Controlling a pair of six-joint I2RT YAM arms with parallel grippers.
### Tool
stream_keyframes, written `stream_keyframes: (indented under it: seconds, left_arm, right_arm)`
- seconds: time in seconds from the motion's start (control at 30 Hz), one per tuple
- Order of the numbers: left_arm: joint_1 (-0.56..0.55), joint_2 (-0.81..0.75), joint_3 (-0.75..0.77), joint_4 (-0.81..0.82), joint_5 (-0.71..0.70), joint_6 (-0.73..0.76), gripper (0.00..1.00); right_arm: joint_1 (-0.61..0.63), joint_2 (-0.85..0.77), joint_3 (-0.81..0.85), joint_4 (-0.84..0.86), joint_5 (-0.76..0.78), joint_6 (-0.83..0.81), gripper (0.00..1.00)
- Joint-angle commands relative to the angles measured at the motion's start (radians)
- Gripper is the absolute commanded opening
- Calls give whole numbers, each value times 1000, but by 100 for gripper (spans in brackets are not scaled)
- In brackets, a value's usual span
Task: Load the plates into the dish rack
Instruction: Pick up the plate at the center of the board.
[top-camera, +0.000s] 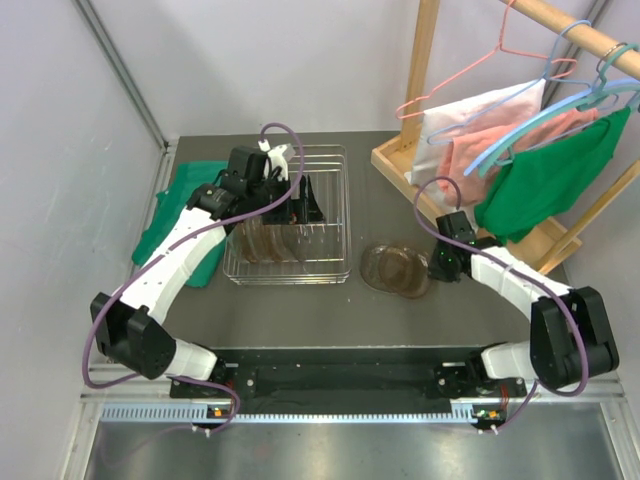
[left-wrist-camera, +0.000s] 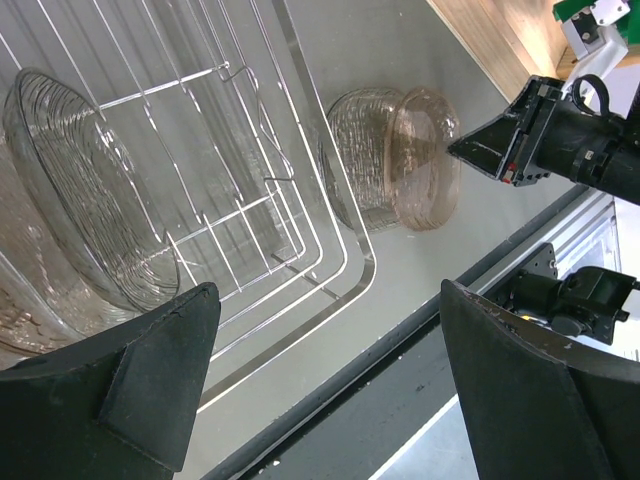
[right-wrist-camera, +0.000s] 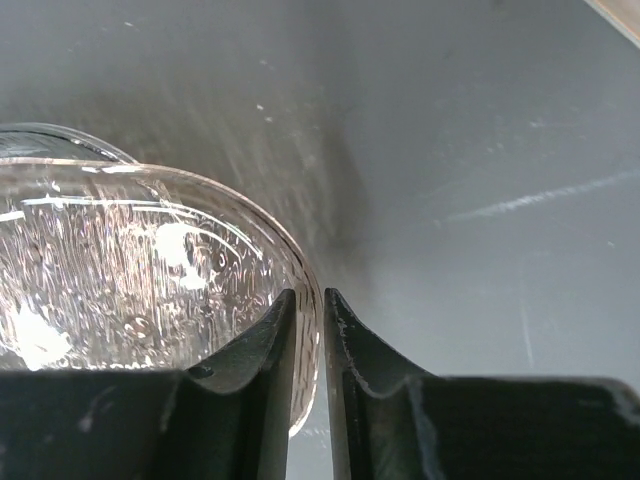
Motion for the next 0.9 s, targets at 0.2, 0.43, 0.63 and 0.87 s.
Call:
stream_keyframes:
  seconds: [0.2, 0.43, 0.63, 0.87]
  left_arm:
    - [2, 0, -12, 48, 13, -4, 94]
    - [2, -4, -6, 46, 16, -1, 95]
    - [2, -10, -3, 59, 33, -2, 95]
    - [2, -13, -14, 88, 58, -21, 96]
  right_arm:
    - [-2, 18, -24, 98, -37, 26, 0]
    - [-4, -101, -19, 62, -39, 35, 0]
    - [-2, -247, 7, -2, -40, 54, 0]
    - [-2, -351, 56, -45, -75, 61, 0]
